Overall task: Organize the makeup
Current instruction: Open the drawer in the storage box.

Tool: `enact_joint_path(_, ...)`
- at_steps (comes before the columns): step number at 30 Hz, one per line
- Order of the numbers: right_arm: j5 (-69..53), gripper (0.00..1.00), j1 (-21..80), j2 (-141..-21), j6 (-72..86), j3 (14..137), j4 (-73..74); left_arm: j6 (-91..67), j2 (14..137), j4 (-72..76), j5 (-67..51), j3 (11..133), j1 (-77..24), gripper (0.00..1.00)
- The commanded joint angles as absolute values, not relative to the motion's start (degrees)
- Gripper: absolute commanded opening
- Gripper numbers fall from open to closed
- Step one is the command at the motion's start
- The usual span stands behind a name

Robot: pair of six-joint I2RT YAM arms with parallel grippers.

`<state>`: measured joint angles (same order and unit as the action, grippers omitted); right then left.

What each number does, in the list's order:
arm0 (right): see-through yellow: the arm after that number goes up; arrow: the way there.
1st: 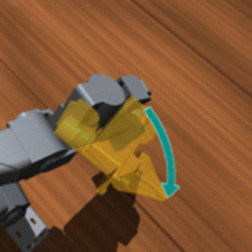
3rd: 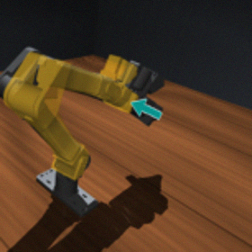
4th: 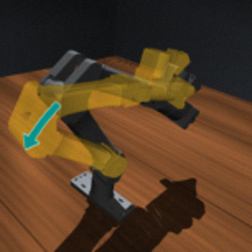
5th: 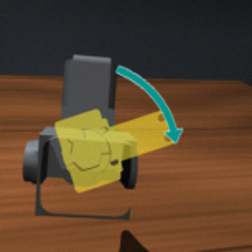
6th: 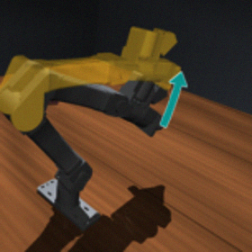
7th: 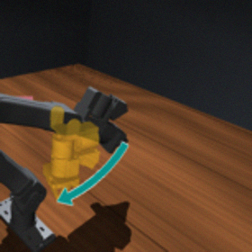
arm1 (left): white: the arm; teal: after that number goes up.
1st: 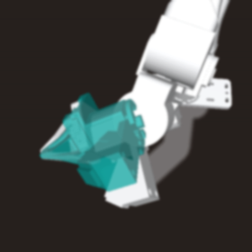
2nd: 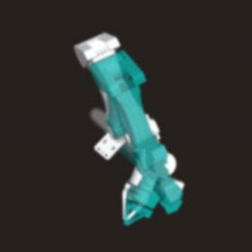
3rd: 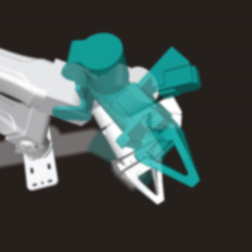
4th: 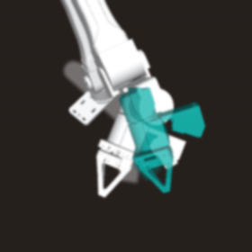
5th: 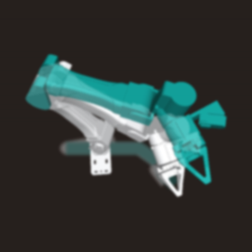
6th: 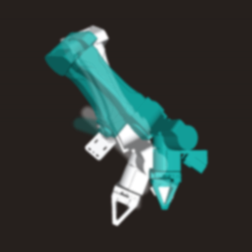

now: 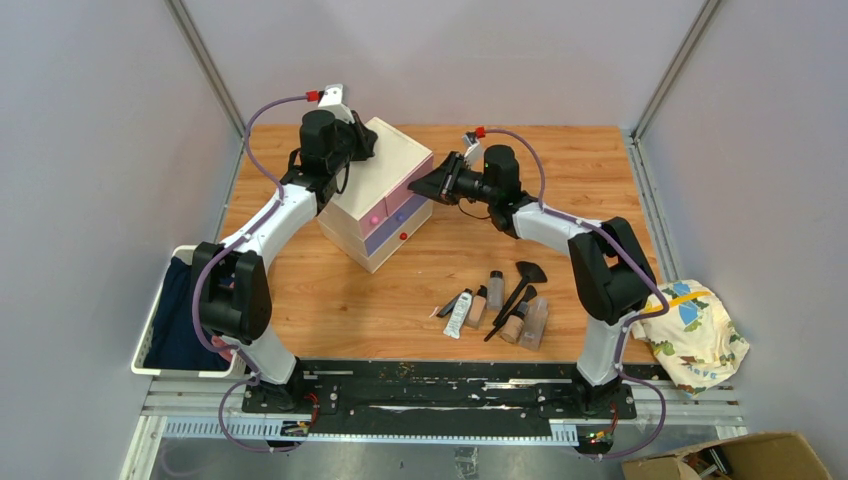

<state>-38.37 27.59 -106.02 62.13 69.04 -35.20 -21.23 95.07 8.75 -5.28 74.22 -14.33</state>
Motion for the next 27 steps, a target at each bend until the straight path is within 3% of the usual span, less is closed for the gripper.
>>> enact_joint_path(1, -39.4, 0.0, 25.4, -103.1, 61.9, 68.5, -36.1, -18.8, 98.4, -8.0, -3.2, 69.8, -13.8, 0.0)
enact_joint_path(27, -46.2, 0.0, 21.6, -102.4, 67.6, 66.6, -39.2, -18.7, 98.2, -8.1, -3.3, 69.7, -13.7, 0.0)
